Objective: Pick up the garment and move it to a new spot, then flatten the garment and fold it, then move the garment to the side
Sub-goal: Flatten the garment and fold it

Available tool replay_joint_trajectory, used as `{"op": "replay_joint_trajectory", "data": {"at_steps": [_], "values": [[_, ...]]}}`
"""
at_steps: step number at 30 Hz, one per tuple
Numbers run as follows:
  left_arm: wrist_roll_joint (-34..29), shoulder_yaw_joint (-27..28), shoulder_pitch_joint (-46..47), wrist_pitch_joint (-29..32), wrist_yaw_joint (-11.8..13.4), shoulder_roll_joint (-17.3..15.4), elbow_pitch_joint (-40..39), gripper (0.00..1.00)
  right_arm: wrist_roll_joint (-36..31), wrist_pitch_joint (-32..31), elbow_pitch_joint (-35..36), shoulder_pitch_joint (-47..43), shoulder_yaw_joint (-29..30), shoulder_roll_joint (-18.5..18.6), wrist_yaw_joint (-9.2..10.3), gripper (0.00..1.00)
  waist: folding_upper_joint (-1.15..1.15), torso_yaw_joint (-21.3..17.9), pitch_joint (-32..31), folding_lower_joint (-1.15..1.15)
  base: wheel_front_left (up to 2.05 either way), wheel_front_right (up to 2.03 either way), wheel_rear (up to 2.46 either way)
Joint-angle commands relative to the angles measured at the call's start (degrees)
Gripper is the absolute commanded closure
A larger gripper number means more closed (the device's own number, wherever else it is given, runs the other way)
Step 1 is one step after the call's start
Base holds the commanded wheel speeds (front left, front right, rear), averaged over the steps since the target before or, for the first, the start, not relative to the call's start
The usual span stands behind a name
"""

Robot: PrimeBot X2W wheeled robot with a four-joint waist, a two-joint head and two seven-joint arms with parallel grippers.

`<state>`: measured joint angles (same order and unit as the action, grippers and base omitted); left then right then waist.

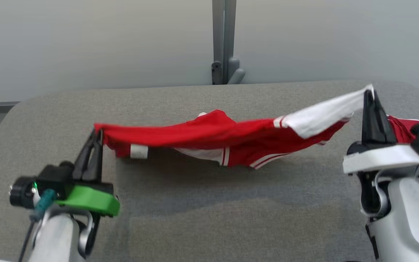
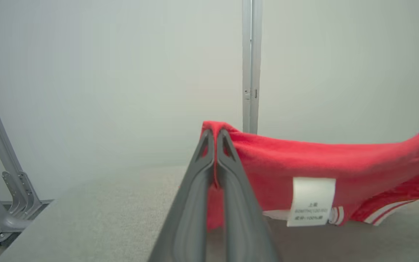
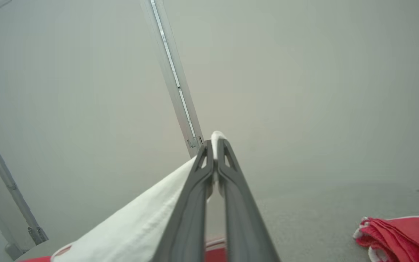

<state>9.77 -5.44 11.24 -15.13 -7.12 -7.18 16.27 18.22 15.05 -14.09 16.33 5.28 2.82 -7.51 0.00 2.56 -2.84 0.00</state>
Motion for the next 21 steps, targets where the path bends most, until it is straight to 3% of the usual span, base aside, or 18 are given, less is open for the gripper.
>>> {"op": "replay_joint_trajectory", "data": {"at_steps": [1,6,12,16,21], "values": [[-0.4,-0.3,2.9,0.0,-0.4,-1.5,-0.9,1.00,0.0,0.2,1.3,2.1,-0.1,0.6,0.05,1.00,0.00,-0.3,-0.6,0.00,0.00,0.00,0.00],[0.9,-3.8,14.3,0.0,-0.4,-8.6,-1.4,1.00,0.6,0.2,4.3,11.2,-1.6,3.7,0.05,1.00,0.00,-0.8,-0.7,0.00,0.00,0.00,0.00],[4.0,-9.4,30.9,4.1,-0.3,-15.4,2.4,1.00,-0.7,0.1,0.0,26.6,-4.2,9.2,0.06,1.00,0.00,-1.3,3.5,0.00,0.00,0.00,0.00],[3.8,-12.6,41.0,6.0,-0.3,-17.6,6.0,1.00,-2.1,-1.3,-6.0,38.6,-4.8,11.3,0.06,1.00,0.00,-1.5,10.5,0.00,0.00,0.00,0.00],[2.7,-16.2,52.9,5.3,-0.3,-17.2,12.8,1.00,-5.8,-4.1,-16.4,54.6,-1.9,12.2,0.07,1.00,0.00,-1.1,18.5,0.00,0.00,0.00,0.00]]}}
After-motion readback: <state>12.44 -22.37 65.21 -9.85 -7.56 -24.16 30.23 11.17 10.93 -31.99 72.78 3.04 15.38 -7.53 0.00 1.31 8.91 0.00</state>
